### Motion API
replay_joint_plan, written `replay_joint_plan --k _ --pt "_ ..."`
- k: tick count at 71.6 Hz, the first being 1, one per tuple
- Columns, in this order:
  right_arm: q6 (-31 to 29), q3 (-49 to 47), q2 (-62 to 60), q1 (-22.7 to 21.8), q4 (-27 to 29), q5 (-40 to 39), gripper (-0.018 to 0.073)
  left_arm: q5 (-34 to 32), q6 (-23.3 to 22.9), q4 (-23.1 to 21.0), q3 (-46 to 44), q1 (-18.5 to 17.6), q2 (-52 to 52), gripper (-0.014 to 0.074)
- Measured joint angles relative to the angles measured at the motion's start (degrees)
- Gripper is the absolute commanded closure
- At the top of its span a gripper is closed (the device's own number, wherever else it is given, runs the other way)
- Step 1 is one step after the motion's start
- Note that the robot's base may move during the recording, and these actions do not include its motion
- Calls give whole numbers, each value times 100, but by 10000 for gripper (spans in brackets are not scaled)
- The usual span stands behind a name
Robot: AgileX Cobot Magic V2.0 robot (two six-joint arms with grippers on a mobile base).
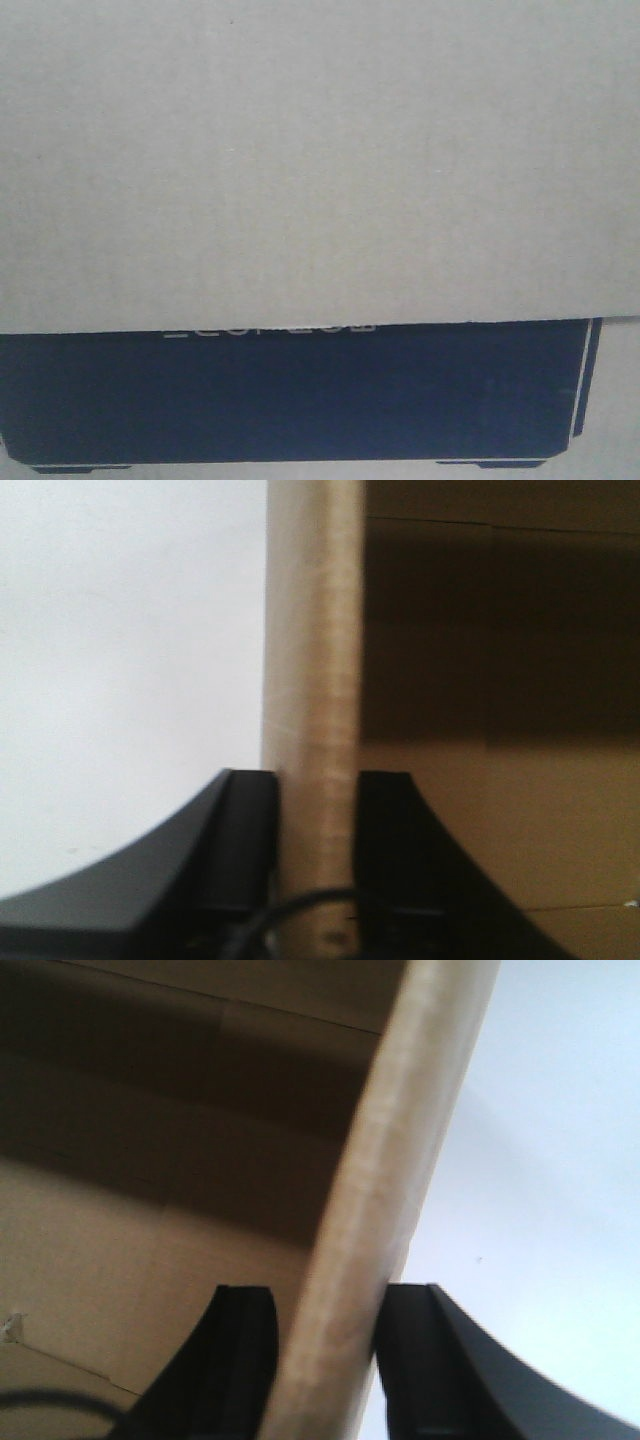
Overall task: Grab box from left shelf to table start
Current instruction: 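Open both grippers to release the box walls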
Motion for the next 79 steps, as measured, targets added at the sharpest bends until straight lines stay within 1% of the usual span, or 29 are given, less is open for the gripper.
replay_joint_plan --k 1,3,7,10,13,22,31,48,59,67,70,74,79 --pt "0 0 0 0 0 0 165 7 0 -47 0 0 0 232" --pt "-13 0 0 0 27 0 106 20 0 -93 0 0 0 178" --pt "-50 0 0 0 119 0 40 20 0 -213 0 0 0 92" --pt "-61 0 0 0 198 10 1 8 0 -291 0 0 0 56" --pt "-71 0 0 10 278 10 -16 8 0 -396 -10 0 0 35" --pt "-84 0 0 20 383 33 -17 8 0 -520 -10 0 0 43" --pt "-106 -183 0 31 383 146 -15 0 0 -518 -32 0 -39 45" --pt "-33 -687 -12 65 152 536 -15 147 0 -400 -326 -34 -274 52" --pt "40 -911 -147 105 154 599 -13 264 0 -175 -694 -57 -487 52" --pt "54 -1012 -327 128 154 599 -13 402 0 107 -948 -90 -603 54" --pt "66 -1026 -405 127 154 599 -12 476 0 189 -1011 -90 -628 68" --pt "66 -1037 -513 127 154 599 14 531 0 249 -1099 -90 -667 99" --pt "78 -1037 -676 127 154 599 104 545 0 273 -1212 -90 -776 161"
